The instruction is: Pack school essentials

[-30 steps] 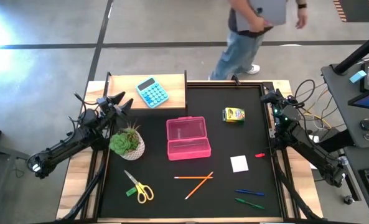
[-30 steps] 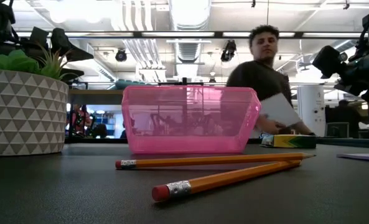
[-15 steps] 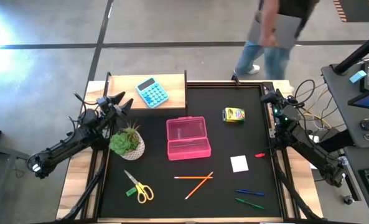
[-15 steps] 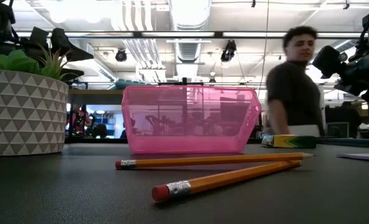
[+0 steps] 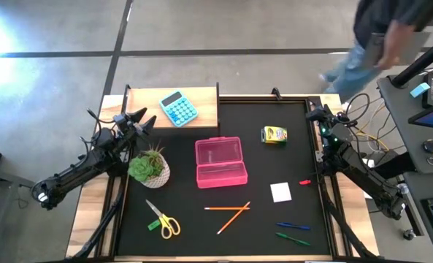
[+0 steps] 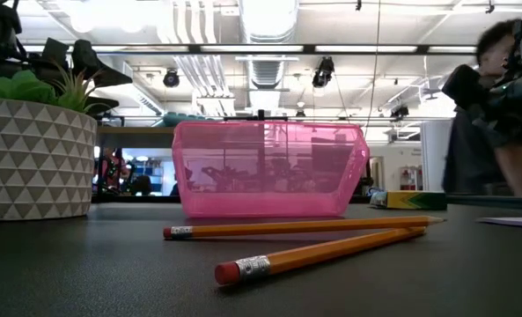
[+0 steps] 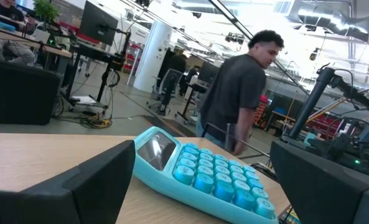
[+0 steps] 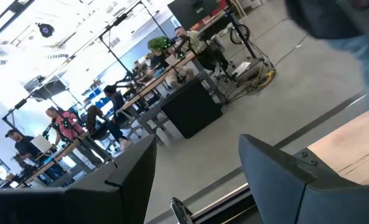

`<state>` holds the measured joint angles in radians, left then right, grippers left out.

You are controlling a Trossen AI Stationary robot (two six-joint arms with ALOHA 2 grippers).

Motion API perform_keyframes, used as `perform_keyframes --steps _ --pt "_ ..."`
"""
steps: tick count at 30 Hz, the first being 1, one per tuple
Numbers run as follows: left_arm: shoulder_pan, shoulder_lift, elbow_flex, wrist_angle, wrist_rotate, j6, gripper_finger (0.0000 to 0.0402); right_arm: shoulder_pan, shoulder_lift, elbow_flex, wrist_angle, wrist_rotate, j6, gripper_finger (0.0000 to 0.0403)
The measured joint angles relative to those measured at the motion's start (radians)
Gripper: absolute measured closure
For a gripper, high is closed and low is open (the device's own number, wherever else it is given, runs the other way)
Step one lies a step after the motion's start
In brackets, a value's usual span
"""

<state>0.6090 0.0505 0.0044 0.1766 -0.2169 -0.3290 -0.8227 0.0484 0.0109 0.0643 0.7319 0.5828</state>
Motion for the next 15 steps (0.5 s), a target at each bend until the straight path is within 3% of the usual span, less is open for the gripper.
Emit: perform_keyframes --steps 15 --pt "-0.002 0.001 0.000 0.097 0.009 -0.060 0.0045 0.000 0.000 0.000 0.000 0.000 0.000 0.0184"
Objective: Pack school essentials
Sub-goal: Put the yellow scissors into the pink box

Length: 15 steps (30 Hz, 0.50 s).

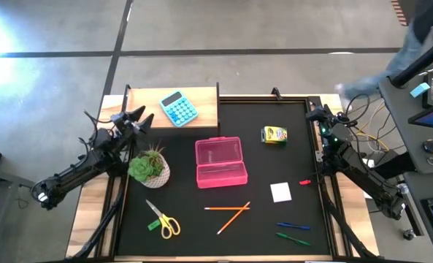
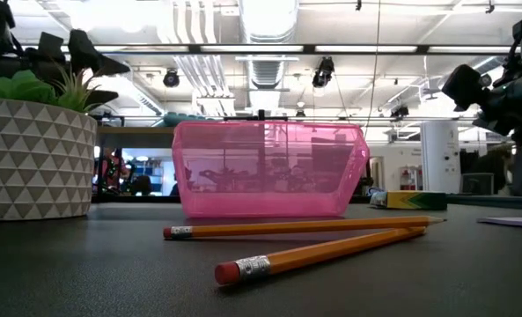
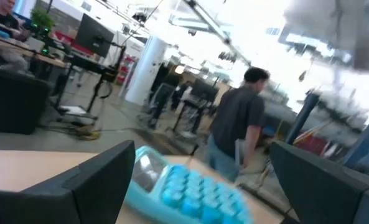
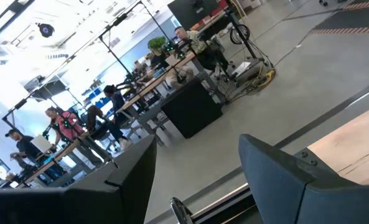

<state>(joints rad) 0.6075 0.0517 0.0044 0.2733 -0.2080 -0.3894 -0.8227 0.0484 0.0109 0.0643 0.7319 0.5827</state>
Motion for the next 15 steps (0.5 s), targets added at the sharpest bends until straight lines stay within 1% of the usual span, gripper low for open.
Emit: perform_keyframes --steps 2,7,12,15 --pt "0.000 0.000 0.000 0.018 0.006 -0.028 0.0045 0.000 0.000 0.000 0.000 0.000 0.000 0.0184" --pt "0.000 0.001 0.000 0.094 0.018 -0.034 0.0045 0.000 0.000 0.000 0.000 0.000 0.000 0.0184" --pt "0.000 -0.002 0.004 0.163 0.025 -0.106 0.0045 0.000 0.000 0.000 0.000 0.000 0.000 0.0184" --pt "0.000 0.008 0.016 0.160 0.072 -0.179 0.0045 0.000 0.000 0.000 0.000 0.000 0.000 0.0184"
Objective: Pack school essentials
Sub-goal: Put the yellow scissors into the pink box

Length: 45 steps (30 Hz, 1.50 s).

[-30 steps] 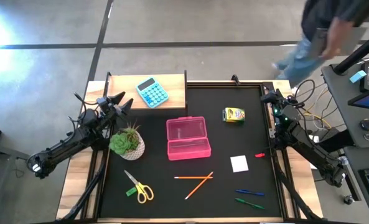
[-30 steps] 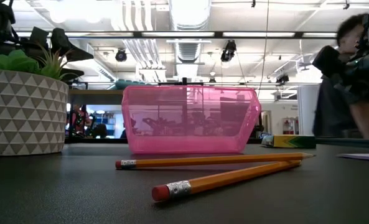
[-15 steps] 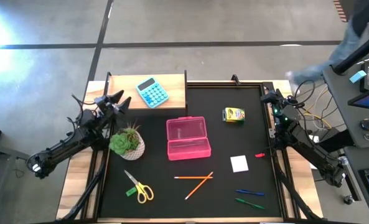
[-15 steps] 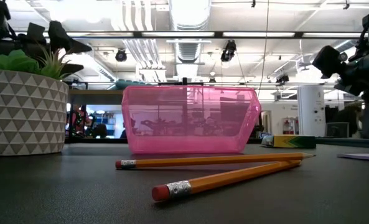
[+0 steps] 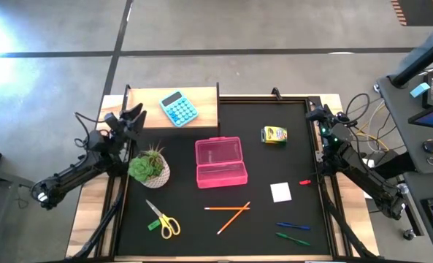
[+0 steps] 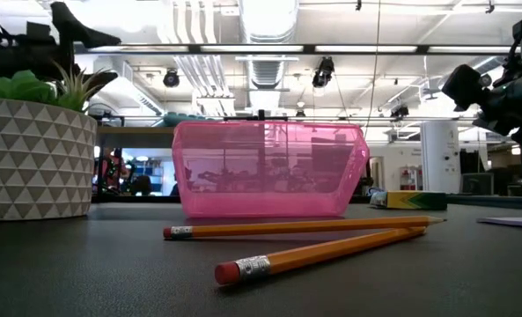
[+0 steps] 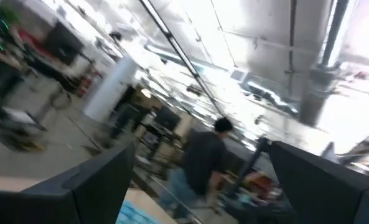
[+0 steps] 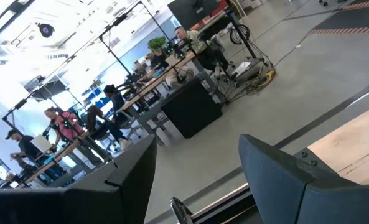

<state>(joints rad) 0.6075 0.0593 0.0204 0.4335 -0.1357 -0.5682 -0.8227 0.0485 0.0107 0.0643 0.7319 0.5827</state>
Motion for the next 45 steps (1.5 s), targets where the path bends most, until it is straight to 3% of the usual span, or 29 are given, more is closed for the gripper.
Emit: perform_keyframes --steps 16,20,25,29,41,45 --pt "0.000 0.102 0.224 0.004 0.347 -0.060 0.0045 0.000 0.000 0.000 0.000 0.000 0.000 0.0184" --pt "0.000 0.167 0.298 0.026 0.455 -0.156 0.0045 0.000 0.000 0.000 0.000 0.000 0.000 0.0184" --pt "0.000 0.247 0.319 0.235 0.471 -0.358 0.0045 0.000 0.000 0.000 0.000 0.000 0.000 0.0184" --pt "-0.001 0.313 0.326 0.391 0.544 -0.472 0.0045 0.000 0.000 0.000 0.000 0.000 0.000 0.0184" --pt "-0.024 0.486 0.470 0.384 0.680 -0.552 0.0045 0.000 0.000 0.000 0.000 0.000 0.000 0.0184" --pt "-0.054 0.565 0.549 0.295 0.737 -0.551 0.0045 0.000 0.000 0.000 0.000 0.000 0.000 0.0184"
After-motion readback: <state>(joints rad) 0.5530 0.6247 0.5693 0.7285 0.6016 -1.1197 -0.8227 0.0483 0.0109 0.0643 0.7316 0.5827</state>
